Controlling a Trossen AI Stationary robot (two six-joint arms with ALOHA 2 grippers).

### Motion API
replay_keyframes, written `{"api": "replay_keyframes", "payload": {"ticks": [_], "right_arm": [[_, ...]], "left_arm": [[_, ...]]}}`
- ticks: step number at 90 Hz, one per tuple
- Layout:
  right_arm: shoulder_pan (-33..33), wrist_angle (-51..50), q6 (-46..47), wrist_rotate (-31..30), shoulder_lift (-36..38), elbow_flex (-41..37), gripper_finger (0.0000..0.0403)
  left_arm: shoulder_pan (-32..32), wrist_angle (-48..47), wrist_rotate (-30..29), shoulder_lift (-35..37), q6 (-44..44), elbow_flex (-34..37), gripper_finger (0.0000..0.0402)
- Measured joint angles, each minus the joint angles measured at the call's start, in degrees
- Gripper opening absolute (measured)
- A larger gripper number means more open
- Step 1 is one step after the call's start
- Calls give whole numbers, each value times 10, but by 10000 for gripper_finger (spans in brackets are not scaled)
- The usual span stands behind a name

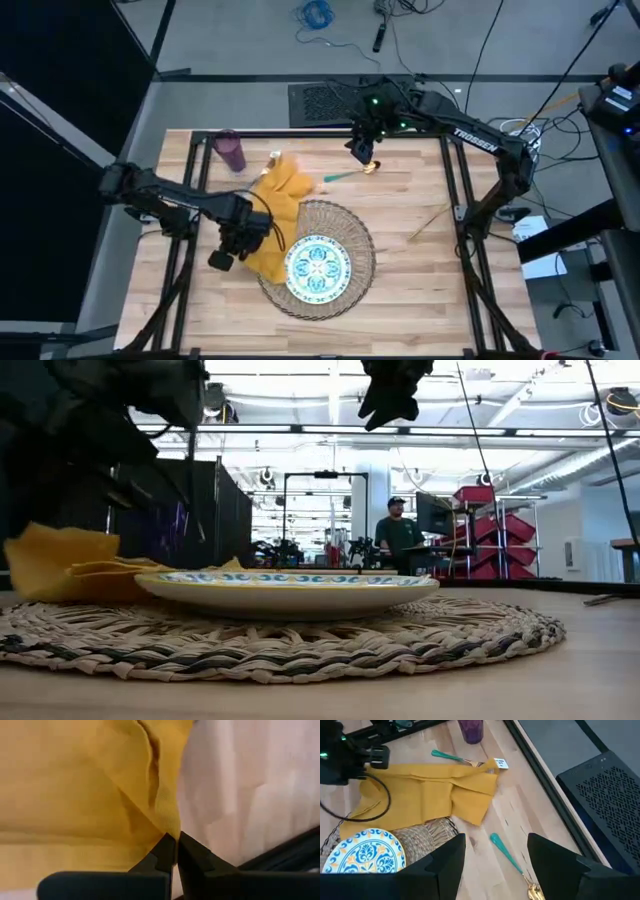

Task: Set table place
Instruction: Fold the yellow table napkin

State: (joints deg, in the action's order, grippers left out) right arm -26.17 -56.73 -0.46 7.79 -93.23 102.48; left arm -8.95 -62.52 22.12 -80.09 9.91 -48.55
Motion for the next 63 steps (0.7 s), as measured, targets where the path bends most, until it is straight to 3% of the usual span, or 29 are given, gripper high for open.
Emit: {"api": "replay_keyframes", "payload": {"ticks": [42, 63], "right_arm": [[-1, 12, 14, 0, 0, 0, 201], [0, 12, 24, 0, 0, 0, 201]], "left_arm": [[-119, 56, 63, 6, -121, -74, 0], [-148, 49, 18, 5, -171, -58, 1]]}}
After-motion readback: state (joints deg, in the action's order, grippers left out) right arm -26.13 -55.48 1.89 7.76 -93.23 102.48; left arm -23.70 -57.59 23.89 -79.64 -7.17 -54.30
